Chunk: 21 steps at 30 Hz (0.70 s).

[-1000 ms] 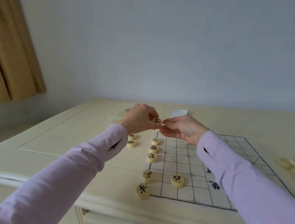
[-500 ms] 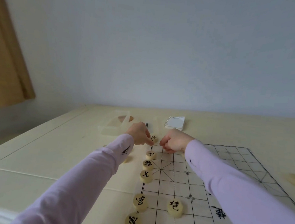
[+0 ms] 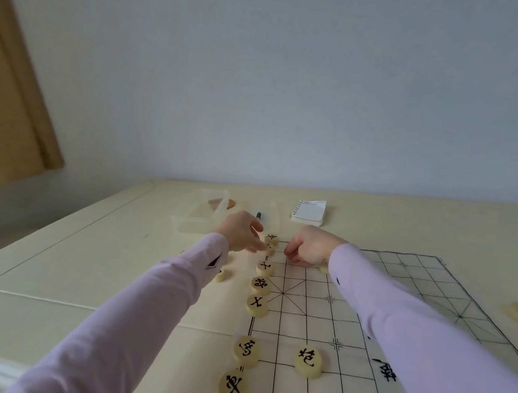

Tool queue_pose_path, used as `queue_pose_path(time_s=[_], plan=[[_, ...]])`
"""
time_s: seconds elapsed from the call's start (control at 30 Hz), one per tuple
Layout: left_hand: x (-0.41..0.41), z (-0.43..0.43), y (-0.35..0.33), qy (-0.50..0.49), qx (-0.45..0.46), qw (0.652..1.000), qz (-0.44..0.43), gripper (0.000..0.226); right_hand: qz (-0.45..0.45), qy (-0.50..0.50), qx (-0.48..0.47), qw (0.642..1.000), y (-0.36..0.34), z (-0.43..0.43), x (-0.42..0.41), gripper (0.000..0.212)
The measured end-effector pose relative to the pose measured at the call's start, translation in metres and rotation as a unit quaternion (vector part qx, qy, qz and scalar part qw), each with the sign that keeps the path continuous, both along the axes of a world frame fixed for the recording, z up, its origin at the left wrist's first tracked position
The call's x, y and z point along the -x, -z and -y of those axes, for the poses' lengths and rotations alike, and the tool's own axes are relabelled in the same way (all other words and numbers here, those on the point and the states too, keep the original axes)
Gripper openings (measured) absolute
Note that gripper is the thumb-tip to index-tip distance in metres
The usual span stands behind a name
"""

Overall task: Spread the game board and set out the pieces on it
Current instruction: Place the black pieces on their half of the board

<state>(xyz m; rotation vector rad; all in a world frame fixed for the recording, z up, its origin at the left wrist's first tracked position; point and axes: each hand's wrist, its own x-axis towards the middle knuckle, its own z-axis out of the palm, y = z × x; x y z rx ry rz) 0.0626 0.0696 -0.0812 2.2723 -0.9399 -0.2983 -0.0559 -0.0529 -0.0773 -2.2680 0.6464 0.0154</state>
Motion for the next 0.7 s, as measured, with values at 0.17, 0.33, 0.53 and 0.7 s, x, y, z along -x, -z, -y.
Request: queue_pose_path(time_s=[0.17,0.33,0.53,0.7], plan=[[-0.009,-0.032,-0.017,-0.059,0.075,0.995,0.028,0.03,0.018,0.003,0.023,1.0,-0.002,-0.007,0.003,0.035],[-0.01,-0.076,-0.022,-0.07,-0.015,0.996,0.055,0.026,0.051,-0.014,0.022,0.998,-0.013,-0.028,-0.003,0.036],[0.004,-0.093,-0.011,-0.019,-0.091,0.992,0.09,0.026,0.056,-0.089,-0.009,0.994,-0.023,-0.057,-0.012,0.037],[0.013,-0.088,-0.009,-0.038,-0.133,0.984,0.114,0.03,0.038,-0.123,-0.014,0.992,-0.021,-0.067,-0.016,0.035]])
